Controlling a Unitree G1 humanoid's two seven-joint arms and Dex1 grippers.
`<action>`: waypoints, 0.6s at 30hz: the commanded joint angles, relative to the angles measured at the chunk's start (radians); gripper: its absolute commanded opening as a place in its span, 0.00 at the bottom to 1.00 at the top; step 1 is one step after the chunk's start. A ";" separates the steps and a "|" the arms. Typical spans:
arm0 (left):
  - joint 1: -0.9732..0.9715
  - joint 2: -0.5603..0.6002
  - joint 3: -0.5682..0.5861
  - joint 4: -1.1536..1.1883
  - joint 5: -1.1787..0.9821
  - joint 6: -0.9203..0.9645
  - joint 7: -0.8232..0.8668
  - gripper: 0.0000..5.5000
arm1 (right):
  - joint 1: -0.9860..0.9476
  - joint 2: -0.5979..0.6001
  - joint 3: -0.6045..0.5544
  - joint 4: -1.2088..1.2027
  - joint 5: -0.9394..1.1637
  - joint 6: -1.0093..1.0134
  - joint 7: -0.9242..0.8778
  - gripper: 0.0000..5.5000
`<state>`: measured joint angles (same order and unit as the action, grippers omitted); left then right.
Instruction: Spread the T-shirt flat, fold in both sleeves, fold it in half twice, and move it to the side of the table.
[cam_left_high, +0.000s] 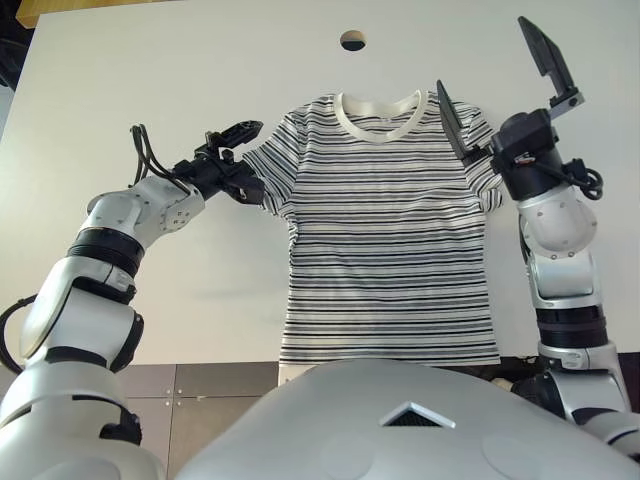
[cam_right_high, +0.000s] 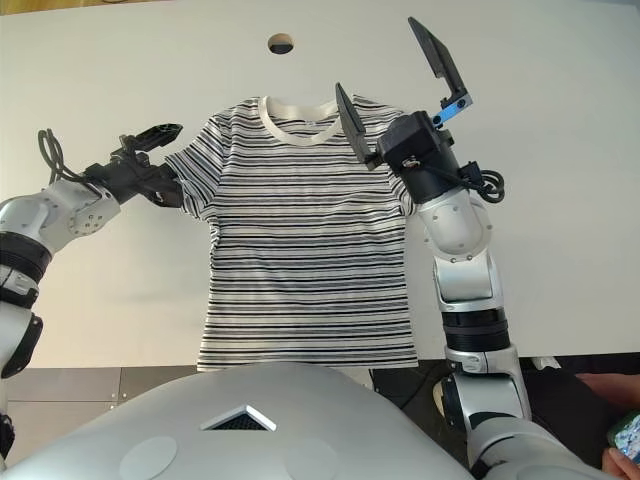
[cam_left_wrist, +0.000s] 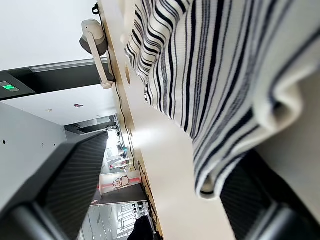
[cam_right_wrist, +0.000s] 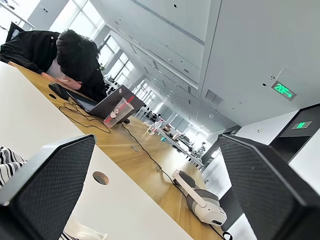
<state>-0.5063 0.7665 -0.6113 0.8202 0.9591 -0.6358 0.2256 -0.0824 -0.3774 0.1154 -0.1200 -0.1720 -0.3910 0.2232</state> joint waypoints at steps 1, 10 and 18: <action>0.021 0.001 -0.028 0.028 0.029 0.013 -0.015 0.52 | -0.008 0.003 -0.004 0.011 -0.011 -0.017 0.002 0.81; 0.033 0.003 -0.031 0.033 0.015 0.030 -0.013 0.23 | -0.004 0.005 -0.003 0.010 -0.009 -0.027 0.010 0.81; 0.039 -0.007 -0.041 0.039 0.014 0.031 -0.019 0.02 | 0.004 0.006 -0.005 -0.007 0.013 -0.024 0.027 0.81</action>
<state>-0.5066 0.7688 -0.6230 0.8393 0.9560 -0.5977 0.2272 -0.0783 -0.3714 0.1158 -0.1153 -0.1703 -0.4121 0.2393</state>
